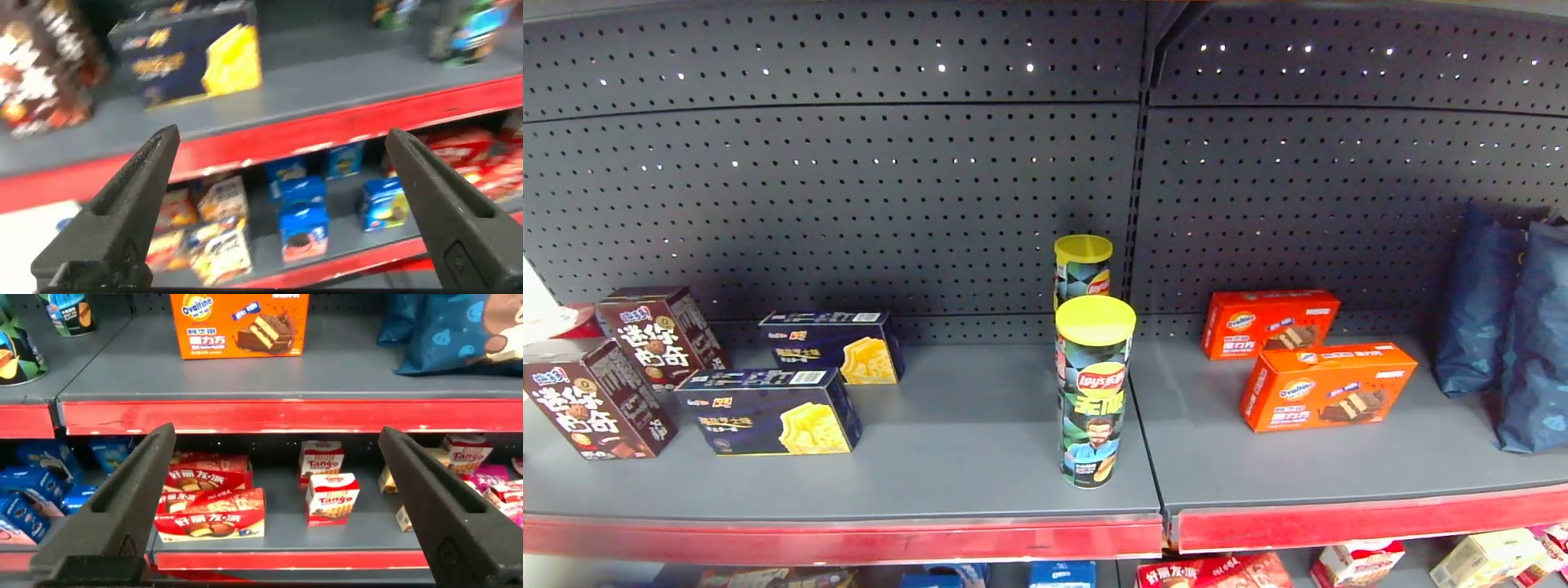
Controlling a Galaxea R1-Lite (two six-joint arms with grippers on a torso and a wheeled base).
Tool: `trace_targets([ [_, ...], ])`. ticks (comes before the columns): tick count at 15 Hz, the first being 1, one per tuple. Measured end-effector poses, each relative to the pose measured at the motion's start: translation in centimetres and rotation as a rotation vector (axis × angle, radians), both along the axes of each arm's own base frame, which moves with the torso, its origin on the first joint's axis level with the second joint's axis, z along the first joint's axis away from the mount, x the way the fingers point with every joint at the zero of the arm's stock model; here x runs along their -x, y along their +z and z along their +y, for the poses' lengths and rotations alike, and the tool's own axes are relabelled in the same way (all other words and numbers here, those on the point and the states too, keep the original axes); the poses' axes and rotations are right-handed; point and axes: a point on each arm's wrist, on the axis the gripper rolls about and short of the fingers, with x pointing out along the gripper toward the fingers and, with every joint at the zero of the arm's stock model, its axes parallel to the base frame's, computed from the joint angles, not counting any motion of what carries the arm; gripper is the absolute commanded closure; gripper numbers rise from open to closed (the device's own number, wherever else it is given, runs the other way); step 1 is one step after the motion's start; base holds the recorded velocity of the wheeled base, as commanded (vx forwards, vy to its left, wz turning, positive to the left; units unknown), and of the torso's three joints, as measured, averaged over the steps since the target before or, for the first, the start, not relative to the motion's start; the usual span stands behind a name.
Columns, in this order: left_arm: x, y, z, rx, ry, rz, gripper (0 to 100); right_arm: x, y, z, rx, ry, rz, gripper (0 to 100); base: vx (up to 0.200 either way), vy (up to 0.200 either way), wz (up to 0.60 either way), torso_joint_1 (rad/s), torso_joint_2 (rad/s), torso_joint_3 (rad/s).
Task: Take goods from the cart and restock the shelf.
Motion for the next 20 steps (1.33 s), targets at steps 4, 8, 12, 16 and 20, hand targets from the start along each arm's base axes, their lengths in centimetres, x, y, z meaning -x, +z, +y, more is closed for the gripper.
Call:
trace_targets([
  [4,0.14,0.1,0.35,0.0,0.222,0.001,0,0.0,0.0,0.0,0.0,0.001,0.0,0,0.0,0.0,0.0,0.0,0.0,0.0],
  [8,0.39,-0.27,0.32,0.061,0.174,-0.022,0,0.0,0.0,0.0,0.0,0.001,0.0,0,0.0,0.0,0.0,0.0,0.0,0.0],
  [12,0.4,-0.47,0.3,0.074,0.161,-0.021,0,0.0,0.0,0.0,0.001,0.001,0.0,0,0.0,0.0,0.0,0.0,0.0,0.0],
  [16,0.4,-0.48,0.3,0.077,0.158,-0.022,0,0.0,0.0,0.0,0.001,0.001,0.0,0,0.0,0.0,0.0,0.0,0.0,0.0],
  [20,0.4,-0.5,0.29,0.077,0.157,-0.022,0,0.0,0.0,0.0,0.0,0.001,0.0,0,0.0,0.0,0.0,0.0,0.0,0.0],
])
